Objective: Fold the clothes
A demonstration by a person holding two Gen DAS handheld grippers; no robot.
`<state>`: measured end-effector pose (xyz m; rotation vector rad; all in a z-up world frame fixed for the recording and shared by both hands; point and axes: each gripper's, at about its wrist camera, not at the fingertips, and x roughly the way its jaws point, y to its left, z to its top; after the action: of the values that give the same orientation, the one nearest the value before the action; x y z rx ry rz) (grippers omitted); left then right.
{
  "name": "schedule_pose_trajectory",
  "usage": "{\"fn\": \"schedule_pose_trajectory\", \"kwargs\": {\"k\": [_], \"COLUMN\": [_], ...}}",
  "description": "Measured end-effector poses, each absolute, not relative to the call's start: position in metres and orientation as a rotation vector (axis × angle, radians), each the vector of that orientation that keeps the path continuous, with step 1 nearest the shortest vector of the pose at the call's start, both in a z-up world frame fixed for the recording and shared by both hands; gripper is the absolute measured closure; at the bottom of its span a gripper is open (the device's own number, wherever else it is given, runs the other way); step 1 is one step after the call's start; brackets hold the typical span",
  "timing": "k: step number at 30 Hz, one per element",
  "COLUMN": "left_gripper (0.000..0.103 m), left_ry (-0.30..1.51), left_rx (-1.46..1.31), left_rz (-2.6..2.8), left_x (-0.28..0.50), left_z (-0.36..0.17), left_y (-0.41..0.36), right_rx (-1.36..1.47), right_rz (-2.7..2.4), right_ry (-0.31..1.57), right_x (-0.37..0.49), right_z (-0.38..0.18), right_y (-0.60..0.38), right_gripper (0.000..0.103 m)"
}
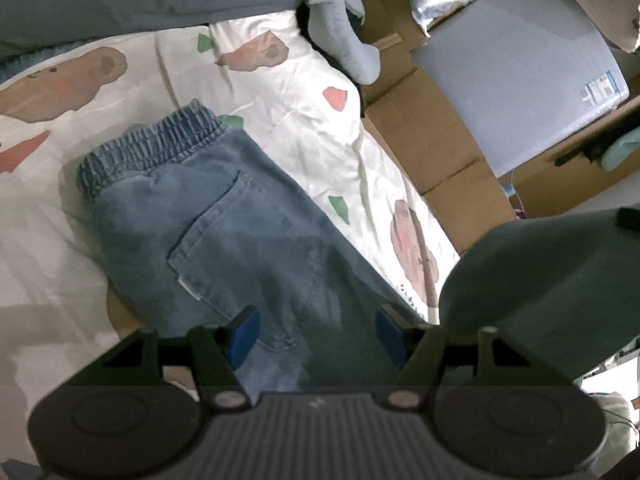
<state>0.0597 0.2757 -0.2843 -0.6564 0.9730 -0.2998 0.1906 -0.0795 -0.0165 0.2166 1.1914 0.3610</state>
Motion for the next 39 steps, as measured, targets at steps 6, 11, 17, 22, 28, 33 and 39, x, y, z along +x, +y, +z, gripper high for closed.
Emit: {"fn": "schedule_pose_trajectory", "kwargs": {"k": [6,11,17,22,28,33,39], "left_gripper": [0.036,0.036,0.036,0.036,0.036,0.036,0.036], "left_ry": [0.965,0.937,0.802,0.751,0.628,0.609,0.670], "left_rx": [-0.652,-0.653,-0.750,-0.793,-0.826,-0.857,-0.853], "left_rz": [-0.268,-0.239,-0.154,-0.106,-0.030,0.032,0.085], "left_x": [0.057,0.062,0.054,0.056,0.053,0.048,0.041], "left_z": [-0.284,-0.288,-0.300,-0.308,-0.318,-0.336,-0.354], "left_y": [0.289,0.295,0.304,0.310,0.321,0.327,0.339], "right_rx": [0.266,0.306,0.352,0.355,0.314,0.275,0.263], "right_rz": [0.421,0.433,0.440,0.472,0.512,0.536,0.568], "right_ry": [1.212,1.220,1.216,1.239,1.293,1.325,1.330], "right_x": [0.193,0.200,0.208,0.217,0.227,0.233,0.238], "right_z": [-0.049,-0.081,-0.118,-0.151,-0.199,-0.237,-0.273], "right_y": [-0.048,-0.031,-0.009,0.019,0.062,0.095,0.120], "right_gripper": [0.094,0.094,0.094,0.094,0.094,0.093,0.084]}}
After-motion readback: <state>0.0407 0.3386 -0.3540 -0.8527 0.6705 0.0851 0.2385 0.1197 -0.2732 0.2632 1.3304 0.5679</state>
